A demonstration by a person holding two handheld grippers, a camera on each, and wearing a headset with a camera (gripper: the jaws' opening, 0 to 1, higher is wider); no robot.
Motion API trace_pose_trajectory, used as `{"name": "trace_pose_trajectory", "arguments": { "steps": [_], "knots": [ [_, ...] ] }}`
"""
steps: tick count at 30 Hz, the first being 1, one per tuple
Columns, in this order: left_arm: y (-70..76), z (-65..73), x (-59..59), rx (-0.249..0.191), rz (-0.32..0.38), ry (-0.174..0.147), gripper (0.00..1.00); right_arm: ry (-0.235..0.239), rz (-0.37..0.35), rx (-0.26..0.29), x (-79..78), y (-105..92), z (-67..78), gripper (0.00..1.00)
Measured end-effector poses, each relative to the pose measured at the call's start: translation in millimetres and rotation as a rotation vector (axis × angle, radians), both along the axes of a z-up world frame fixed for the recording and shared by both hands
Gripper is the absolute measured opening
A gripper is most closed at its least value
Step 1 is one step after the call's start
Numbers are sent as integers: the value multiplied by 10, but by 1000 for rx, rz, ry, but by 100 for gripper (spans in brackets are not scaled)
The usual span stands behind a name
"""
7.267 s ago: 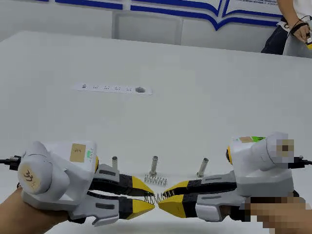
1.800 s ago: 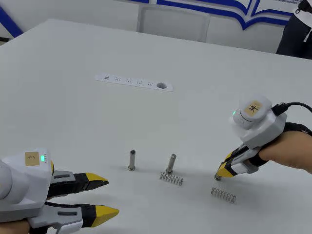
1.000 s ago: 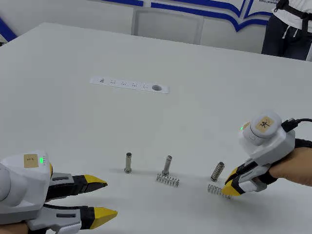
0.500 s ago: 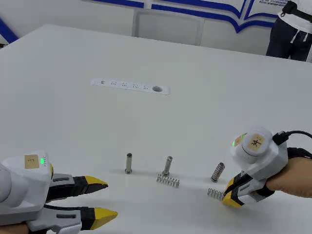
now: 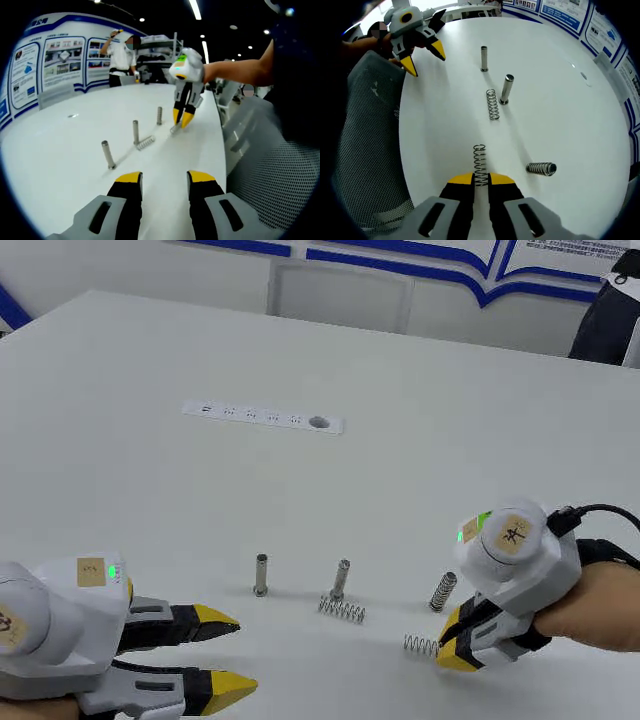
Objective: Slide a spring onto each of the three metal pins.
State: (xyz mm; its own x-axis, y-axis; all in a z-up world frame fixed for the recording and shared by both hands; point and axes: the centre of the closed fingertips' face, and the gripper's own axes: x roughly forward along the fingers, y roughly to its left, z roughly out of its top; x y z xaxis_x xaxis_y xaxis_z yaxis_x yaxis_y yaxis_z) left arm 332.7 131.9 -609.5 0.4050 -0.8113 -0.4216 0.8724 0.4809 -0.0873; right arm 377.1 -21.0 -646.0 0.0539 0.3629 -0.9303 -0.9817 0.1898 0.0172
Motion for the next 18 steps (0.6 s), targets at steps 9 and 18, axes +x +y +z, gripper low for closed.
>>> {"name": "trace_pose_trajectory", "arguments": {
  "steps": [9, 18],
  "knots": [
    [-204, 3, 2, 9, -65, -10, 36, 14, 89, 57, -206, 421, 166, 11],
    [-319, -12, -37, 22, -120, -13, 36, 16, 184, 78, -393, 677, 260, 11]
  ]
}}
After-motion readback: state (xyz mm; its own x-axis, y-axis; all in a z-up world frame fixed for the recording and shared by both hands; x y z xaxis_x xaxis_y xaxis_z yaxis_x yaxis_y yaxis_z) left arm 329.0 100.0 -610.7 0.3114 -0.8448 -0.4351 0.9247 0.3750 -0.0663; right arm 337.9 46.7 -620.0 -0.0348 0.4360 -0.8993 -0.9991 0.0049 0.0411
